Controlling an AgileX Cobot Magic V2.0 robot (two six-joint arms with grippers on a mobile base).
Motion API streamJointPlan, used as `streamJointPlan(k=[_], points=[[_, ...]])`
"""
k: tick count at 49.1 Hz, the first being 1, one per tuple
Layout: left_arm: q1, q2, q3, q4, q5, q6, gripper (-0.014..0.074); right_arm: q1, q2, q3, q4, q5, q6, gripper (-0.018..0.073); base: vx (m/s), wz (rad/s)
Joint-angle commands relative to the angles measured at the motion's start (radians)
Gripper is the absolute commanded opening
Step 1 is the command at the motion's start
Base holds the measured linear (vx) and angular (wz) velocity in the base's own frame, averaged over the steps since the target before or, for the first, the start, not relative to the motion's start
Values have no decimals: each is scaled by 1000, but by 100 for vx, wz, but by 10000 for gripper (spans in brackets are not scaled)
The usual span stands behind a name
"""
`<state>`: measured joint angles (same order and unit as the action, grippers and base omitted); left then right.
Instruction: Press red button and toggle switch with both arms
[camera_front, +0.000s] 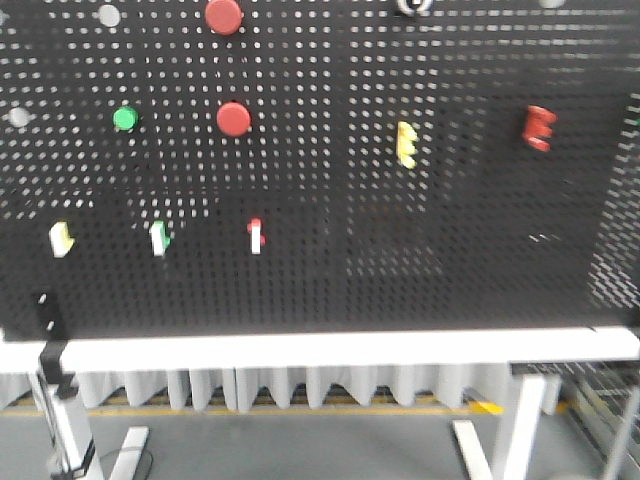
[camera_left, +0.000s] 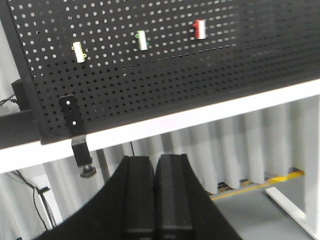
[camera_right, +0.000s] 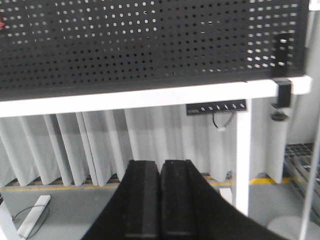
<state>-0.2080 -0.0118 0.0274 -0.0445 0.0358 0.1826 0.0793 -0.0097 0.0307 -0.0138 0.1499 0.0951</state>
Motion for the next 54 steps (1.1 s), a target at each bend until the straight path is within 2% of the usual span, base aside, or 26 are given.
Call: streamJointPlan(k=[1,27,54], points=[[0,4,34,-2,-78,-8,2,-2,-16,11,-1,-79,-9,-3,46,9],[0,4,34,-2,-78,-8,2,-2,-16,11,-1,-79,-9,-3,37,8],[0,4,34,-2,-78,-8,2,-2,-16,11,-1,-80,-9,-3,8,-2]])
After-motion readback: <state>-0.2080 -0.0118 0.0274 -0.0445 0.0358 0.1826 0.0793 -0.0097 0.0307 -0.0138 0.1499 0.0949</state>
